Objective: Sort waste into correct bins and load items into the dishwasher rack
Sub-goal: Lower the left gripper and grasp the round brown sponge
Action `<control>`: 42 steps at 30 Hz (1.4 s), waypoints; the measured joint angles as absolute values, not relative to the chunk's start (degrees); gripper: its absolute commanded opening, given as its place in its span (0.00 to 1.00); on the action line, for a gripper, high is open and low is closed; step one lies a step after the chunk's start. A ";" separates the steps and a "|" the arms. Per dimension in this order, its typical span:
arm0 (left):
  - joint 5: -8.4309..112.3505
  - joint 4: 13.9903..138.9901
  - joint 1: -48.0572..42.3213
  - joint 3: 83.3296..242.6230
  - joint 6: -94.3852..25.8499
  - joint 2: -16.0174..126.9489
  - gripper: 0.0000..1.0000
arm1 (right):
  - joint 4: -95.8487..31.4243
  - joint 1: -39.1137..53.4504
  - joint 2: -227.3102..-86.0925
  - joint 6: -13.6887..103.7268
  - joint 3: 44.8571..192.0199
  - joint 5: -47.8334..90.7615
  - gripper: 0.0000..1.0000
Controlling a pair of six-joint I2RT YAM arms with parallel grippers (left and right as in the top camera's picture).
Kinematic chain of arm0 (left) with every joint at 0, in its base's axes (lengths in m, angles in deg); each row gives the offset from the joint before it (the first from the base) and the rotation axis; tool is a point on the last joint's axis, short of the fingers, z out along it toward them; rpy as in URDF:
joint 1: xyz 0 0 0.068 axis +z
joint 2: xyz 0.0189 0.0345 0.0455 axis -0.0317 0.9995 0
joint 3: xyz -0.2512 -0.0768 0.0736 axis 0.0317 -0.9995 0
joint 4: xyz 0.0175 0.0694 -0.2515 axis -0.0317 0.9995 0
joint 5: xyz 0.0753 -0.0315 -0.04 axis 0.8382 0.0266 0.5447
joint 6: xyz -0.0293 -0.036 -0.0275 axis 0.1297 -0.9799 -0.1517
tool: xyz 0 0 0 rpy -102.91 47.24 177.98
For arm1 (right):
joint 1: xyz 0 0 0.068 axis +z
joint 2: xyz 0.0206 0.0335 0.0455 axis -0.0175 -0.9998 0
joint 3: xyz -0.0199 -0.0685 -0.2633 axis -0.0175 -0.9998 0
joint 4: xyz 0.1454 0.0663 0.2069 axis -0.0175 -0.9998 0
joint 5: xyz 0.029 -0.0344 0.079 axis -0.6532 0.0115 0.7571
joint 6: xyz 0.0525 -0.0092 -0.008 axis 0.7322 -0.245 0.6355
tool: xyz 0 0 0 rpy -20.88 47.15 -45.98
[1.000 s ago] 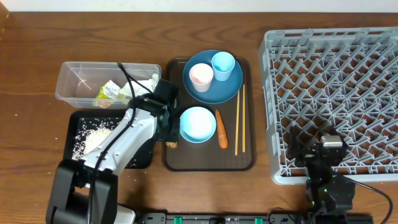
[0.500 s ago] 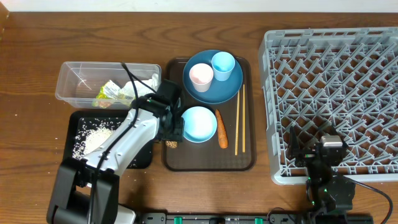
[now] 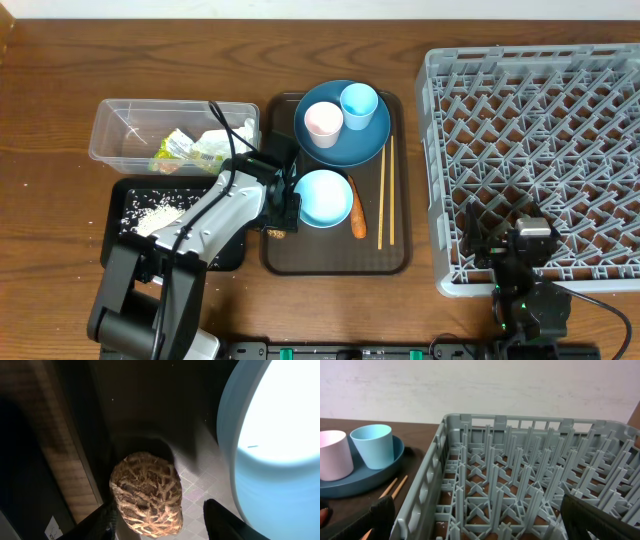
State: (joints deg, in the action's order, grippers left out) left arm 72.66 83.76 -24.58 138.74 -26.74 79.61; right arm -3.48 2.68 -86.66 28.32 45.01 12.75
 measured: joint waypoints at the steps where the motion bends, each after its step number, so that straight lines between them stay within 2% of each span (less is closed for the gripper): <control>1: 72.66 83.78 -24.58 138.74 -26.74 79.61 0.56 | -3.46 2.68 -86.66 28.32 45.01 12.75 0.99; 9: 72.42 83.82 -24.58 138.15 -26.76 79.61 0.56 | -3.46 2.68 -86.66 28.32 45.01 12.75 0.99; 12: 72.22 83.78 -24.60 137.56 -26.72 79.61 0.65 | -3.48 2.68 -86.66 28.30 45.01 12.75 0.99; 17: 71.54 83.76 -24.87 137.56 -26.96 79.61 0.66 | -3.48 2.68 -86.66 28.30 45.01 12.75 0.99; 24: 71.15 83.78 -24.87 137.53 -26.96 79.61 0.65 | -3.46 2.68 -86.66 28.32 45.01 12.75 0.99; 26: 71.15 83.78 -24.87 137.53 -27.20 79.61 0.52 | -3.48 2.68 -86.66 28.32 45.01 12.75 0.99; 29: 70.95 83.67 -24.87 137.53 -27.18 79.61 0.50 | -3.46 2.68 -86.66 28.32 45.01 12.75 0.99; 31: 70.98 83.54 -24.87 137.53 -27.28 79.63 0.45 | -3.46 2.68 -86.66 28.32 45.01 12.75 0.99; 36: 70.95 83.30 -24.87 137.51 -27.24 79.85 0.45 | -3.48 2.68 -86.66 28.30 45.01 12.75 0.99; 39: 70.93 83.08 -24.87 137.51 -27.11 80.26 0.52 | -3.46 2.68 -86.66 28.32 45.01 12.75 0.99; 42: 70.95 82.99 -24.87 137.51 -27.42 80.85 0.52 | -3.46 2.68 -86.66 28.32 45.01 12.75 0.99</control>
